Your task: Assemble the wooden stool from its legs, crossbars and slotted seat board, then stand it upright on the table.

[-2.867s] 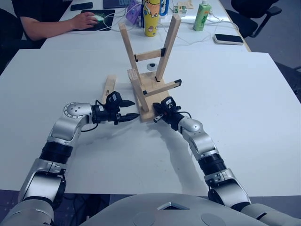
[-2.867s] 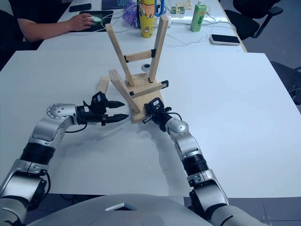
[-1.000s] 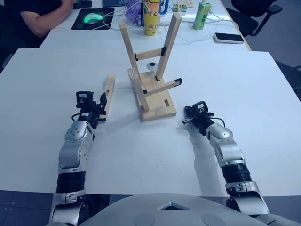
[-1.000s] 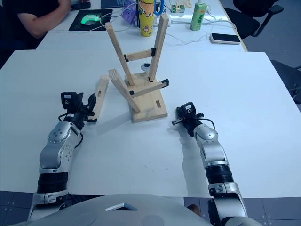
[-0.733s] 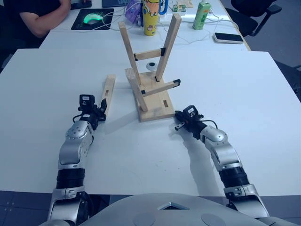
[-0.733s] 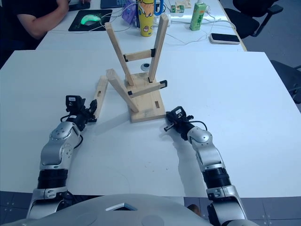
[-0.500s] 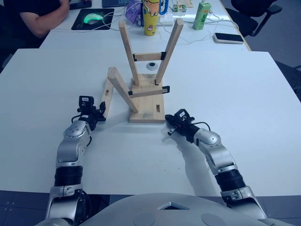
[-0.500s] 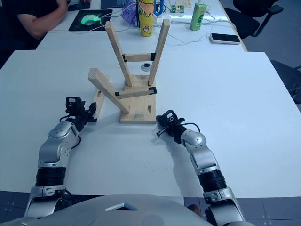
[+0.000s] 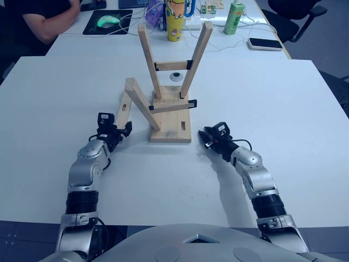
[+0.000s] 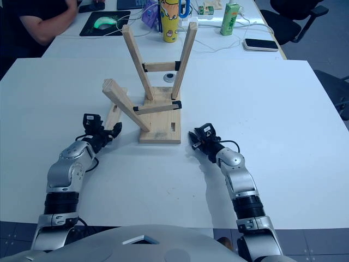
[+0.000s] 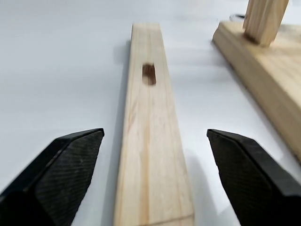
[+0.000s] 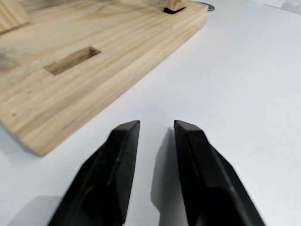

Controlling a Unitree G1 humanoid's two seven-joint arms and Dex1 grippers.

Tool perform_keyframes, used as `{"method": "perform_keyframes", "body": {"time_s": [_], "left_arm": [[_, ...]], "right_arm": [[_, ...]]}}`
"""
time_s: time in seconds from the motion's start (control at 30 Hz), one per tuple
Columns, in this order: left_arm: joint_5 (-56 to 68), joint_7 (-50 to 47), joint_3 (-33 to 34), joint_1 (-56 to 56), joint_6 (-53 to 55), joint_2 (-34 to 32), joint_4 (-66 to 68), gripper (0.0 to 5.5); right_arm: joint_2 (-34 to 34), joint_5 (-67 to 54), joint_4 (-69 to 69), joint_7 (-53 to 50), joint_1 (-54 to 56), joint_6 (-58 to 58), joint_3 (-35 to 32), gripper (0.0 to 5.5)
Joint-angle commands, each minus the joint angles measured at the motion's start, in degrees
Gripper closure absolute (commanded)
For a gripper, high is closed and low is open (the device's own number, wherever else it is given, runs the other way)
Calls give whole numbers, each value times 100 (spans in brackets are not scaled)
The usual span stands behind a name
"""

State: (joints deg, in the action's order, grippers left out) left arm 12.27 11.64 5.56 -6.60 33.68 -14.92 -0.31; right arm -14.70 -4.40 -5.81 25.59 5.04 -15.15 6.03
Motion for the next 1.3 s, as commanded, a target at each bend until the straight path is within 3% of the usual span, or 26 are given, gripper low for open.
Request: {"method": "perform_keyframes", "body": {"time_s": [0.03, 0.47, 0.6, 0.77, 0.93, 1.13, 1.3], "left_arm": [[33, -1, 58, -101, 402, -38, 144, 142], [-220, 399, -321, -182, 768, -424, 263, 339], [-345, 412, -214, -343, 118, -507, 529, 344], [-139, 286, 400, -786, -1438, -343, 484, 344], [585, 840, 844, -1495, -2241, -393, 124, 344], [1822, 1625, 869, -2219, -1613, -744, -1062, 344], [3617, 1506, 756, -2742, -282, -731, -2346, 344]], "right_arm": [[-24, -32, -209, -162, 205, -206, -213, 407], [202, -767, -542, -817, 939, -757, -1340, 403], [58, -775, -628, -759, 1134, -660, -1413, 403], [-67, -766, -783, -696, 1339, -406, -1502, 403], [-181, -1012, -1071, -442, 1716, -176, -1708, 403], [-359, -1356, -1119, 48, 2101, -154, -1817, 403], [-480, -1495, -1148, 326, 2237, -239, -1853, 334]]}}
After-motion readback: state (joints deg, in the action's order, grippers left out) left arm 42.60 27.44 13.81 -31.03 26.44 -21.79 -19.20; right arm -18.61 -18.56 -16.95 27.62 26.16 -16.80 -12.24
